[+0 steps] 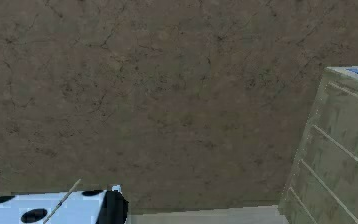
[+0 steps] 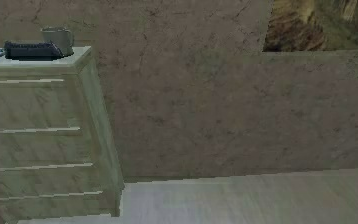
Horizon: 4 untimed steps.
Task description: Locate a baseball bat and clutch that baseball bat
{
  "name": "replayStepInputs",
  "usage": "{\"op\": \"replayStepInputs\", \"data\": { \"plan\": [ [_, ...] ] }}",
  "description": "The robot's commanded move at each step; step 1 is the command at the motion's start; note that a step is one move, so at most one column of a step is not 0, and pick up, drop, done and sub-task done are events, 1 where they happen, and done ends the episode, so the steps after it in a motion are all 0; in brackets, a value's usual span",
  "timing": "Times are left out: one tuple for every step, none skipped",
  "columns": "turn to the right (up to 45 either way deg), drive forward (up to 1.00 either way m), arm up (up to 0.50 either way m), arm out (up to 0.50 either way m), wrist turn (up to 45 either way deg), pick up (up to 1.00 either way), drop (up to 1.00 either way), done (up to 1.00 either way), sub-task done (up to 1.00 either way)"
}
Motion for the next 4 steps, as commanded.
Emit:
{"op": "replayStepInputs", "data": {
  "plan": [
    [-3.0,0.0,0.0,0.0,0.0,0.0,0.0,0.0,0.0],
    [0.0,0.5,0.0,0.0,0.0,0.0,0.0,0.0,0.0],
    [-45.0,0.0,0.0,0.0,0.0,0.0,0.0,0.0,0.0],
    [-45.0,0.0,0.0,0.0,0.0,0.0,0.0,0.0,0.0]
  ]
}}
